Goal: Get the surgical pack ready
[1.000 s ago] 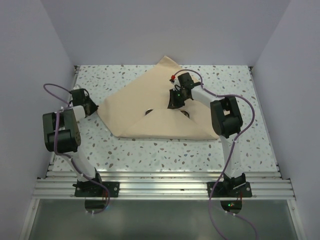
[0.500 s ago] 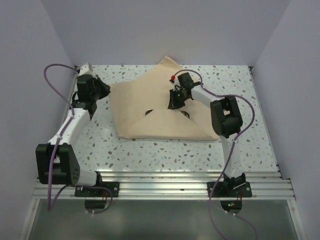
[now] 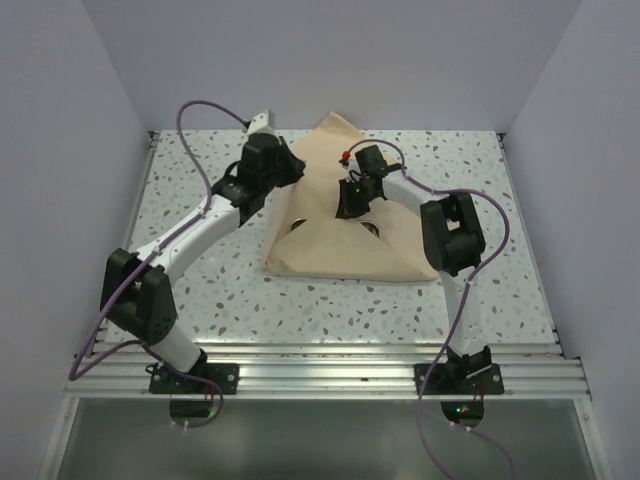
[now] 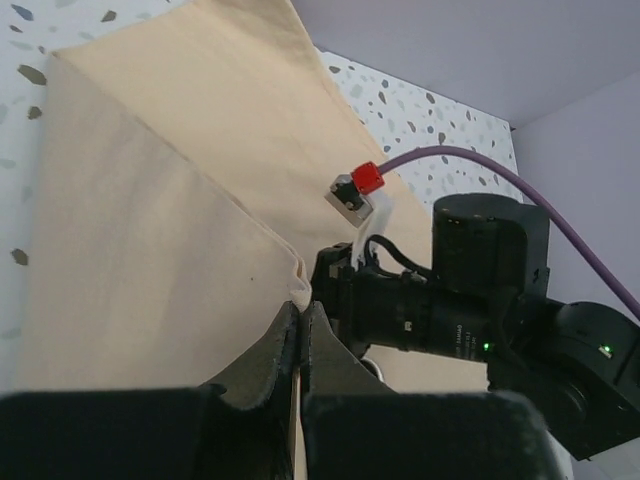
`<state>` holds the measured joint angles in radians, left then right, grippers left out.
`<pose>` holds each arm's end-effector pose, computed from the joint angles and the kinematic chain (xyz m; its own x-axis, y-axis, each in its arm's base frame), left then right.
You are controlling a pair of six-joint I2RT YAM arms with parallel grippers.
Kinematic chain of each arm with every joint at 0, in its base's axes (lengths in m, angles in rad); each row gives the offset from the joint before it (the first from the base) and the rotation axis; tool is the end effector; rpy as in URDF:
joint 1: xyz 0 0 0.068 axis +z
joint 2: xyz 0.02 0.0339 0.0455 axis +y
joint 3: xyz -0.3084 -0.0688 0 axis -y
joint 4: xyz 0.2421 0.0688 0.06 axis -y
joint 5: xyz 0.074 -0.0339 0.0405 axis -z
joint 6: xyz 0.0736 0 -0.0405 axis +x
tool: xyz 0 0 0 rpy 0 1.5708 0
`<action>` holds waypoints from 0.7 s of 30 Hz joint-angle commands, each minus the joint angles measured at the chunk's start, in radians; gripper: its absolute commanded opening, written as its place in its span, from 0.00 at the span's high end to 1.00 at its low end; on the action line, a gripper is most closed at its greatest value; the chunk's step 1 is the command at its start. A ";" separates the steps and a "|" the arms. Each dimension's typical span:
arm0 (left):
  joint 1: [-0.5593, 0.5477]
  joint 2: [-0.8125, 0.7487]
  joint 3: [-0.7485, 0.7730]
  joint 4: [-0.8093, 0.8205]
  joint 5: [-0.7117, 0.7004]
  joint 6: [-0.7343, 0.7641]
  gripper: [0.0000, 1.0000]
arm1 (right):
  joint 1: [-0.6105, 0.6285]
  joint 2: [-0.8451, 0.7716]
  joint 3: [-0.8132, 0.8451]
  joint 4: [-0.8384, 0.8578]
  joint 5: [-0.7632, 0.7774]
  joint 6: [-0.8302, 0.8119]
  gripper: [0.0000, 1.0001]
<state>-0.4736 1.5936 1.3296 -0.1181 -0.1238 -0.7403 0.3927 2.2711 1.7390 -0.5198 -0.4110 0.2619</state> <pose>0.3715 -0.1802 0.3617 -0.4815 -0.5054 -0.7161 0.0350 0.8053 -0.5919 0.4765 0.2292 0.1553 -0.9131 -0.1213 -0.3892 -0.3079 0.8309 0.4635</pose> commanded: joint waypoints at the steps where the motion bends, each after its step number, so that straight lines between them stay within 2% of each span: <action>1: -0.083 0.051 0.048 0.066 -0.120 -0.089 1.00 | 0.014 0.065 -0.022 -0.092 0.040 -0.018 1.00; 5: -0.155 0.080 0.066 0.164 -0.224 -0.134 1.00 | 0.012 0.070 -0.027 -0.085 0.028 -0.015 1.00; 14: -0.256 0.201 0.209 0.245 -0.276 -0.205 1.00 | 0.012 0.090 -0.032 -0.072 0.012 -0.010 1.00; 17: -0.284 0.229 0.218 0.306 -0.303 -0.222 1.00 | 0.012 0.093 -0.030 -0.074 0.009 -0.010 1.00; 21: -0.296 0.270 0.221 0.360 -0.271 -0.275 1.00 | 0.012 0.096 -0.032 -0.071 0.005 -0.009 1.00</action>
<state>-0.7578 1.8416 1.4956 0.0601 -0.3862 -0.9443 0.3855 2.2841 1.7397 -0.5091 -0.4477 0.2691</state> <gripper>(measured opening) 0.015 0.018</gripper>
